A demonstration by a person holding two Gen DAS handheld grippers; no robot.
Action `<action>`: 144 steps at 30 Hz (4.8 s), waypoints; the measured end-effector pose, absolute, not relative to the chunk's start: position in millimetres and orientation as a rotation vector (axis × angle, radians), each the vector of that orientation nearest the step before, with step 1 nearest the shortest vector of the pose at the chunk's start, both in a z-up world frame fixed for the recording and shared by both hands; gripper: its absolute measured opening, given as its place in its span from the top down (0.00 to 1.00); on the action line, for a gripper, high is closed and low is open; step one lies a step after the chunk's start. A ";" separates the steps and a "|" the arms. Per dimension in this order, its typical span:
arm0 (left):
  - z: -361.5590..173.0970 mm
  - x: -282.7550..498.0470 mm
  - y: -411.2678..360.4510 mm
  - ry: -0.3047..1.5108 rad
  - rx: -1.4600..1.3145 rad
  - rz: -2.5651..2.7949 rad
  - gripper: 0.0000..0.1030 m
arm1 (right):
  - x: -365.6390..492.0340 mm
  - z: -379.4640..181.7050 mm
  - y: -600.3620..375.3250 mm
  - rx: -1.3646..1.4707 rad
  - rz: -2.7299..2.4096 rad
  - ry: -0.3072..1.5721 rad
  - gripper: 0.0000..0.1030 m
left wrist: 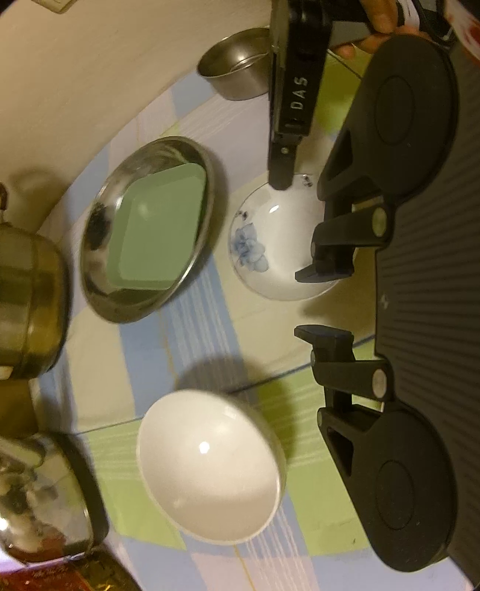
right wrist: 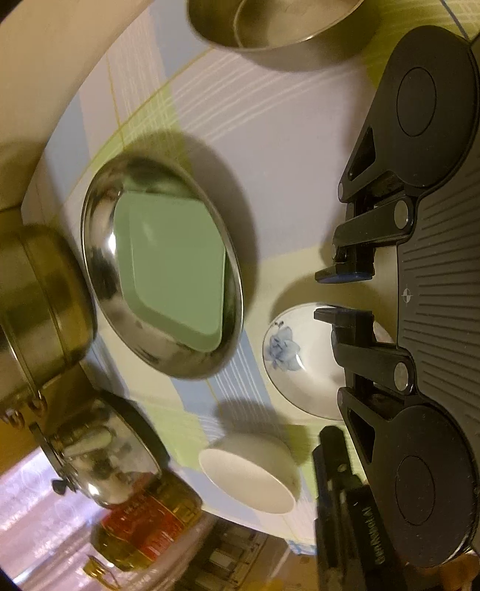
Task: Organize plates and bowls
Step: 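Move the left tool to the white floral saucer and grip its rim, then carry the saucer with the left tool and set it on the green plate, then open the left tool and pull it back from the basin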
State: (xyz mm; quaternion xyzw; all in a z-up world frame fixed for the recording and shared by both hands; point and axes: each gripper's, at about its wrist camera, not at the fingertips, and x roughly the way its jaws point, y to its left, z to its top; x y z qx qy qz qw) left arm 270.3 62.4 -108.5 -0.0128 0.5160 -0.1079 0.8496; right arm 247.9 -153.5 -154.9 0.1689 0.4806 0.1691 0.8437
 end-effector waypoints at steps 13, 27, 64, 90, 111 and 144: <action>-125.1 282.0 55.0 1.133 -0.063 -0.219 0.89 | 242.7 -154.0 -140.6 0.278 0.418 0.983 0.86; -90.4 270.6 54.1 1.051 -0.077 -0.224 0.91 | 235.2 -125.2 -150.7 0.269 0.464 0.955 0.88; -118.5 397.8 9.2 0.999 -0.101 -0.236 0.91 | 351.0 -134.7 -182.6 0.299 0.317 0.925 0.88; -95.0 374.3 13.3 0.942 -0.074 -0.209 0.90 | 337.1 -115.7 -191.9 0.324 0.300 0.837 0.68; -29.7 200.1 39.5 0.887 -0.109 -0.074 0.84 | 191.8 -61.3 -223.4 0.336 0.402 0.775 0.45; -20.5 25.0 16.9 0.888 -0.184 0.073 0.80 | 49.0 -59.8 -225.0 0.145 0.514 0.880 0.43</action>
